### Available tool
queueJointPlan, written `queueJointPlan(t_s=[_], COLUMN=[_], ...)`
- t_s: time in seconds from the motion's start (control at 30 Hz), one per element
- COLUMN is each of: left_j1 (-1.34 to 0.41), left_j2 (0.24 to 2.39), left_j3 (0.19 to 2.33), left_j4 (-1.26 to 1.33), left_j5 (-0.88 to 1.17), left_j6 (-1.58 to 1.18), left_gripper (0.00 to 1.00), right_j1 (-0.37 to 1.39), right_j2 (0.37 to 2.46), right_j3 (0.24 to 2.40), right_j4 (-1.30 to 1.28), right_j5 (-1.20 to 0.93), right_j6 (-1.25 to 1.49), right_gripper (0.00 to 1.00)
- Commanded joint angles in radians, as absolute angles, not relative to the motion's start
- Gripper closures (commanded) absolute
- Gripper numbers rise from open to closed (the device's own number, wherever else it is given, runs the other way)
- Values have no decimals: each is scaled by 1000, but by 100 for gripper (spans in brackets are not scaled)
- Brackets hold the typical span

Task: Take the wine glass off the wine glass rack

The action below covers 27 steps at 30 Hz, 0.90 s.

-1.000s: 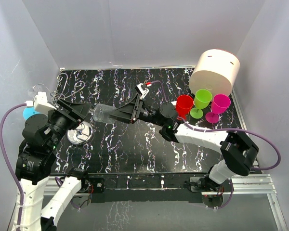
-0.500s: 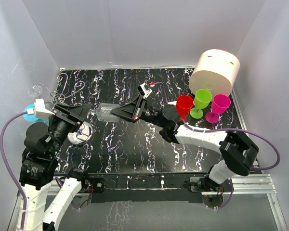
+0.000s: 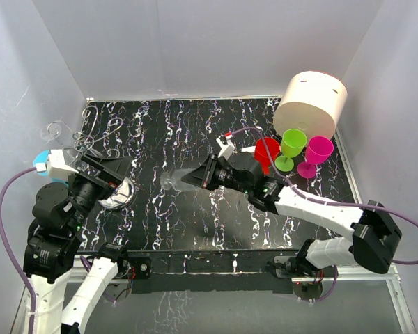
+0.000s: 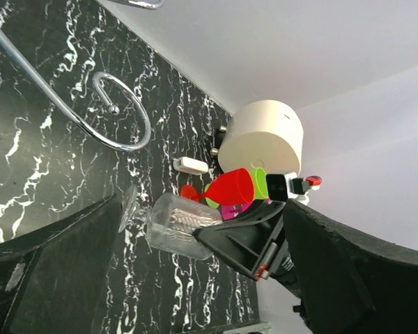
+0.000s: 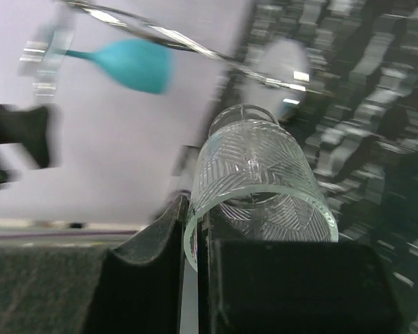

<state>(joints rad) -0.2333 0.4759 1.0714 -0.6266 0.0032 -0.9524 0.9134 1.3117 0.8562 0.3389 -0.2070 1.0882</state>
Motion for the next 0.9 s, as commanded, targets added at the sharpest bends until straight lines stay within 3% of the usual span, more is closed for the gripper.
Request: queueJointPlan(t_s=[0.0,0.17,0.33,0.63,0.77,0.87], left_j1=[-237,-236,-237,-237,-237,-237], left_j2=[490,510,524,501,493,491], left_j3=[1139,1143,1143,1161,1161,1164], left_j4=[-670,-654,-649,-691,-699,-701], left_j5=[-40,-29,-17,-44,-56,-55], left_j6=[-861,-825,-808,-787,-786,-784], left_gripper=[1,1,1,1,1,1], right_j1=[884,868,844,433,226,151], right_j2=[1260,1355,1467,1313,1304,1331], right_j3=[940,1123,1256,1123,1089,1102], right_j4=[-229,-636,-942,-924,-932,-954], right_j5=[-1,156,421,164,149,255], right_j6=[757,464,441,431,454,548], right_gripper=[100,100,100,100,100,100])
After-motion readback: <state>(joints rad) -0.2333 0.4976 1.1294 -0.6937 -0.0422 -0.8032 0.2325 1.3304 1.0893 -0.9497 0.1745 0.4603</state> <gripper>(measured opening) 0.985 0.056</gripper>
